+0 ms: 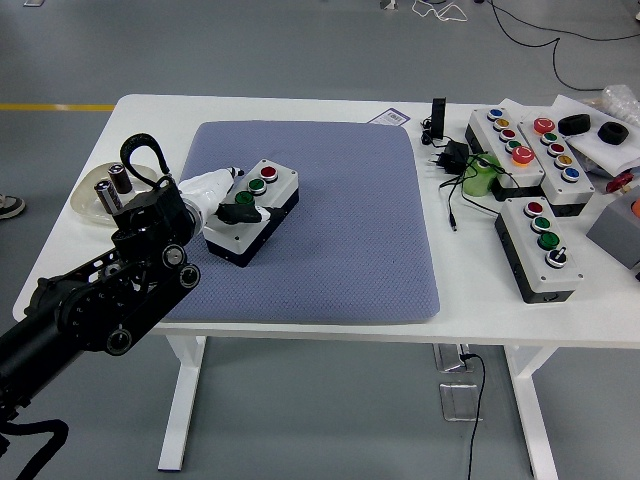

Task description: Pick up the button,place it on the desk,press the button,press the button

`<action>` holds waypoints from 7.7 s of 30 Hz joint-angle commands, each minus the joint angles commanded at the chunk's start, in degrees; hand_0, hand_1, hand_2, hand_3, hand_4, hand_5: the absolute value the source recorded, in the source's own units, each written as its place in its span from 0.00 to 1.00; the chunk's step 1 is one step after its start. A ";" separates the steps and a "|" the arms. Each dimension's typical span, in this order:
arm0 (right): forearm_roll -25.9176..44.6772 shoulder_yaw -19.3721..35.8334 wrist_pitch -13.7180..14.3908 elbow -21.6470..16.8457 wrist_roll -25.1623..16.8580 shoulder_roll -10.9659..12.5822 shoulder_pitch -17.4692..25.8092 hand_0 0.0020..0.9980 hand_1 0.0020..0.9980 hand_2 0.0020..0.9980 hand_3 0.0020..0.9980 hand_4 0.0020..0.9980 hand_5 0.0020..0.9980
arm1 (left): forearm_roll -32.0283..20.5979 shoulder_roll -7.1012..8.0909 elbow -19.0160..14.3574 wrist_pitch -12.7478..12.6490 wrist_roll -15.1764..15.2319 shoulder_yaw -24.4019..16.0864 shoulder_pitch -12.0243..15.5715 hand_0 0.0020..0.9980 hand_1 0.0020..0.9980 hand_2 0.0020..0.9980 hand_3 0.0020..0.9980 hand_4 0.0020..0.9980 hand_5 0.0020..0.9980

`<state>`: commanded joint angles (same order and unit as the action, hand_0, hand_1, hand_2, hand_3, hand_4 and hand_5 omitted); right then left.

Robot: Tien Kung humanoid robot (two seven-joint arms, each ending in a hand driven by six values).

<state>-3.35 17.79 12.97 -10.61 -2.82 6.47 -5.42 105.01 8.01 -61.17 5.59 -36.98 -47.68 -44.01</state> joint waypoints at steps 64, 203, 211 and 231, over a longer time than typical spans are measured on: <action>-1.55 0.16 1.36 0.30 -1.06 0.23 -0.21 0.71 0.65 0.70 0.67 0.41 0.39 | 6.09 -1.20 6.48 -14.18 16.89 7.14 -3.51 0.24 0.16 0.16 0.26 0.49 0.00; -8.45 4.19 1.82 0.30 0.60 0.22 -1.22 0.70 0.63 0.68 0.66 0.39 0.36 | 5.86 2.10 -14.46 20.38 16.38 3.68 -4.25 0.00 0.02 0.07 0.84 0.55 0.00; -8.34 4.07 1.85 0.30 0.59 0.22 -1.23 0.70 0.63 0.68 0.66 0.38 0.36 | 4.75 1.23 -12.59 19.39 16.39 5.10 -4.54 0.00 0.02 0.07 0.85 0.55 0.00; -8.72 4.38 1.81 0.30 0.57 0.29 -1.15 0.70 0.63 0.68 0.66 0.38 0.36 | 4.12 0.62 -9.66 20.18 16.07 8.09 -4.60 0.00 0.03 0.07 0.85 0.55 0.00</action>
<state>-12.07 22.17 14.78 -10.31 -2.25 6.76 -6.57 109.13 8.63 -70.83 25.77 -20.91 -39.59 -48.61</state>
